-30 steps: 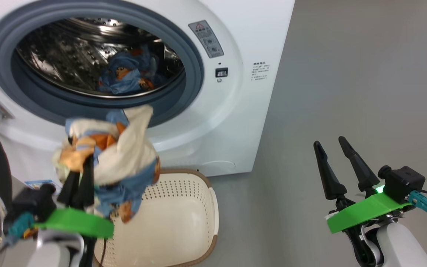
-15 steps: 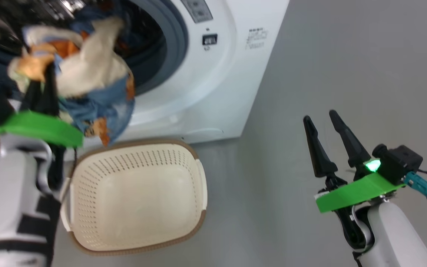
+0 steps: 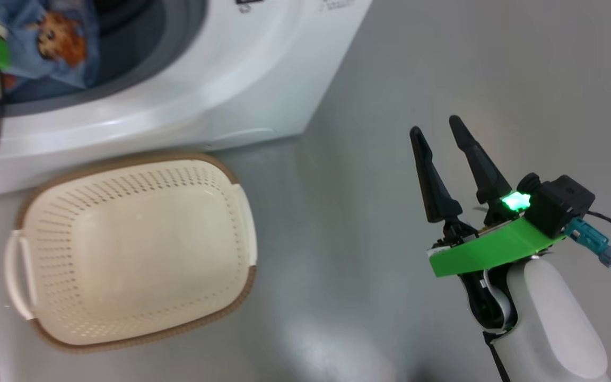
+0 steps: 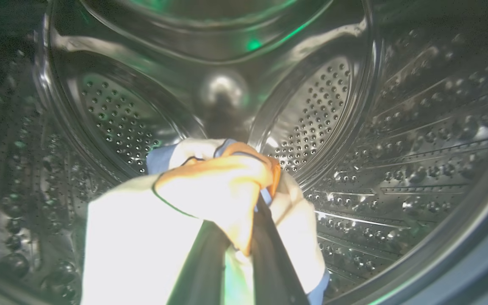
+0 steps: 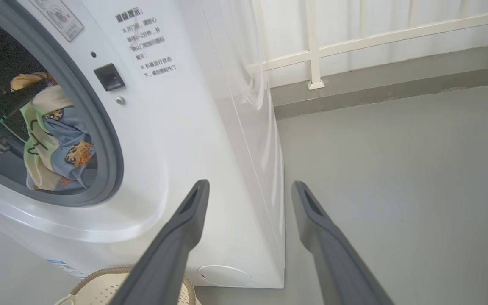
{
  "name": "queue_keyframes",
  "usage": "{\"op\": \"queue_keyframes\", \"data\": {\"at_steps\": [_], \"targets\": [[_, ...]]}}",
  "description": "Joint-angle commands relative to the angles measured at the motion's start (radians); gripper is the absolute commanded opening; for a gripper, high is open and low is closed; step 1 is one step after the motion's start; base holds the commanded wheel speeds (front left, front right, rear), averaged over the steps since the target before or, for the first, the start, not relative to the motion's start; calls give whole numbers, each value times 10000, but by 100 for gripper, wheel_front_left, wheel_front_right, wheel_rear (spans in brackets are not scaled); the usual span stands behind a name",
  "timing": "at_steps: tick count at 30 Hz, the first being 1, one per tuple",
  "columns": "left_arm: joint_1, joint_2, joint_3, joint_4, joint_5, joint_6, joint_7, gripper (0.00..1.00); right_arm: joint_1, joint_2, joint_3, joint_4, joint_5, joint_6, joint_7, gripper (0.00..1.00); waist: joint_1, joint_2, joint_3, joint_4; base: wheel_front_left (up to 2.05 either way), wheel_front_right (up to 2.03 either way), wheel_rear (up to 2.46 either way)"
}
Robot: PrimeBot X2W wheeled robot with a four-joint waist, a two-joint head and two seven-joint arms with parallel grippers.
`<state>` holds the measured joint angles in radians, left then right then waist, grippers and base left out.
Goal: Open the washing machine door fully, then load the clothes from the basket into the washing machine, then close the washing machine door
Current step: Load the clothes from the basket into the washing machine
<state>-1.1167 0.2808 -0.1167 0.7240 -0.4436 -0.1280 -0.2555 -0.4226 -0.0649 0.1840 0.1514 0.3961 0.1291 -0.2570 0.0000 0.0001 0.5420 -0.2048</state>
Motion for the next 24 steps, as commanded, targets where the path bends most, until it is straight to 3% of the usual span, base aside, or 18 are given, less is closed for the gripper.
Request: {"op": "queue_keyframes", "data": {"at_steps": [1, 6, 9, 10, 11, 19, 24], "targets": [[-308, 546, 126, -123, 86, -25, -62, 0, -33, 84, 235, -279, -87, 16, -48, 100, 0, -1, 823, -732, 0, 0, 0], [-1297, 931, 610, -855, 463, -25, -63, 0, -205, 134, 318, -370, -20, 16, -48, 100, 0, -1, 1265, -1066, 0, 0, 0], [-1245, 851, 1013, -1128, 668, -26, -63, 0, -212, 141, 303, -411, 114, 16, -48, 100, 0, -1, 1324, -1143, 0, 0, 0], [-1163, 769, 988, -833, 620, -26, -63, 55, -193, 142, 293, -410, 148, 16, -48, 100, 0, -1, 1305, -1143, 0, 0, 0], [-1166, 731, 931, -662, 597, -26, -63, 100, -174, 143, 281, -407, 168, 16, -48, 100, 0, -1, 1297, -1133, 0, 0, 0], [-1077, 636, 282, 965, 443, -26, -63, 100, -213, 145, 328, -312, 251, 16, -48, 100, 0, -1, 980, -901, 0, 0, 0], [-827, 575, 28, 1270, 305, -26, -63, 100, -210, 146, 339, -173, 236, 16, -48, 100, 0, -1, 593, -735, 0, 0, 0]]}}
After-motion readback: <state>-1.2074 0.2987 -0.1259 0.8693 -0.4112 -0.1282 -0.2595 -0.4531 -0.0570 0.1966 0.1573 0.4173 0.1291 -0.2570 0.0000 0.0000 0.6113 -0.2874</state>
